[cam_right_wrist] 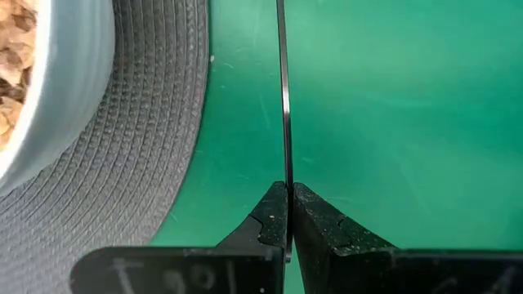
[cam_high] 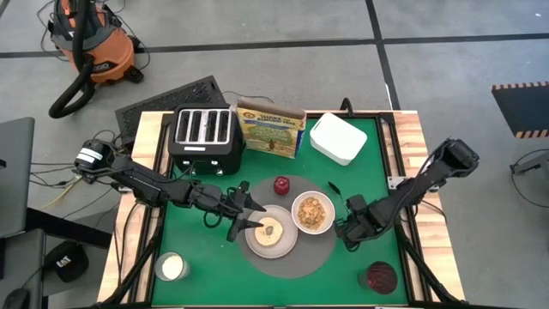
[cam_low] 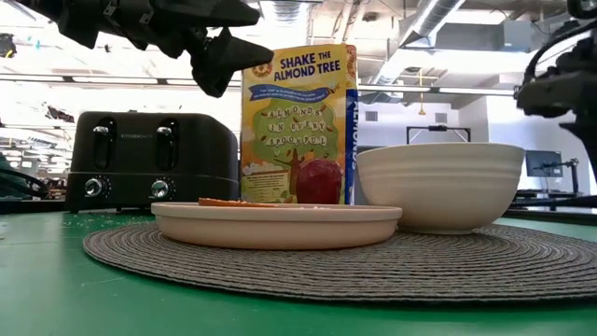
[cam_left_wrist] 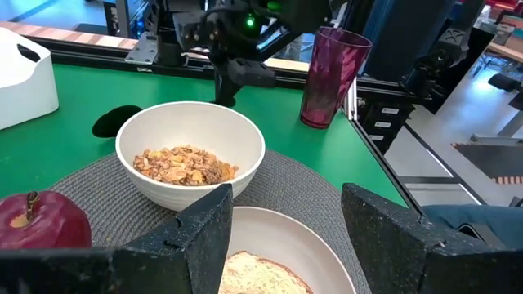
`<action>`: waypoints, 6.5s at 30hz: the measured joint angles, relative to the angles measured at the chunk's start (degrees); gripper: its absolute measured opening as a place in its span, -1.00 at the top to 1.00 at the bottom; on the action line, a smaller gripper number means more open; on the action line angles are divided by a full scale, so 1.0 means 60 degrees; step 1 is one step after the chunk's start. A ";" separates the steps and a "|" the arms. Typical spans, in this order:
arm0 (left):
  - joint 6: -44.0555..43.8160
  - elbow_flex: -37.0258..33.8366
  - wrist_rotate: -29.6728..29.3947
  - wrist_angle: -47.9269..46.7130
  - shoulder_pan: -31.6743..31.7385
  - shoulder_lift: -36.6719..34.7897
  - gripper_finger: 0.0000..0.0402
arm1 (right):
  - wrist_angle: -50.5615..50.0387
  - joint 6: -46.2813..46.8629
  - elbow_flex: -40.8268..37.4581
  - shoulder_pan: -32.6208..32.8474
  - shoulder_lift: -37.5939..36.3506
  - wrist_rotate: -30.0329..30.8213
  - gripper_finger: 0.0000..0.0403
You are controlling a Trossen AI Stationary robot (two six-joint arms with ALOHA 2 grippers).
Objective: Arrange a breakfast setting
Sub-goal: Put the spoon on the table surface to the right of the white bowl, then return to Home Position
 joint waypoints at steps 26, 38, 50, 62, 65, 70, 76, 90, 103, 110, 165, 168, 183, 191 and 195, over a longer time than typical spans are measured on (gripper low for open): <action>-0.0004 -0.0003 0.0004 -0.0023 -0.0003 0.0000 -0.07 | 0.1128 0.0937 0.0007 -0.0026 0.1362 -0.0168 0.70; -0.0012 -0.0003 0.0007 0.0027 -0.0002 0.0000 -0.07 | 0.1073 0.0531 0.0018 -0.0026 0.1430 -0.0299 0.69; -0.0036 -0.0003 0.0011 0.0021 -0.0003 0.0000 -0.07 | 0.0790 0.0454 0.0018 -0.0026 0.1423 -0.0238 0.42; -0.0033 -0.0003 0.0011 0.0014 -0.0004 0.0000 -0.07 | -0.0623 0.0100 0.0423 -0.0044 0.0916 0.0001 -0.05; -0.0033 -0.0003 0.0011 0.0003 -0.0003 0.0000 -0.07 | -0.1363 -0.0328 0.0800 -0.0044 0.0635 0.0181 -0.05; -0.0033 -0.0003 -0.0067 0.0017 -0.0004 0.0000 -0.07 | -0.2055 -0.1509 0.1468 -0.0045 -0.0018 0.1079 -0.02; 0.0126 0.0296 -0.0120 -0.0311 0.0127 -0.0114 0.04 | -0.1219 -0.4886 0.1963 -0.0020 -0.1116 0.3556 0.05; 0.1868 -0.0199 0.0853 -0.1806 0.1901 -0.2765 0.96 | 0.4453 -1.3373 -0.0247 -0.0936 -0.4810 0.3593 0.91; 0.1760 -0.2474 0.1295 -0.0966 0.2463 -0.5713 0.99 | 0.8805 -1.5735 -0.3899 -0.3327 -0.8692 0.0272 0.91; 0.1737 -0.3425 0.0628 -0.0912 0.2482 -0.7313 1.00 | 0.9638 -1.5975 -0.4987 -0.4546 -0.9805 -0.0739 0.80; 0.0994 -0.5649 0.0075 -0.4776 0.3031 -1.3025 1.00 | 0.9107 -1.5476 -0.7686 -0.3996 -1.3407 0.1027 0.77; 0.1023 -0.5653 0.0076 -0.4766 0.3031 -1.3027 1.00 | 0.9103 -1.5476 -0.7686 -0.3996 -1.3407 0.1027 0.76; 0.0998 -0.5657 0.0080 -0.4765 0.3031 -1.3027 1.00 | 0.9096 -1.5472 -0.7697 -0.3996 -1.3407 0.1031 0.76; 0.0998 -0.5660 0.0080 -0.4762 0.3031 -1.3027 1.00 | 0.9096 -1.5468 -0.7697 -0.3996 -1.3407 0.1035 0.76; 0.0998 -0.5660 0.0080 -0.4762 0.3031 -1.3027 1.00 | 0.9096 -1.5468 -0.7697 -0.3996 -1.3407 0.1035 0.76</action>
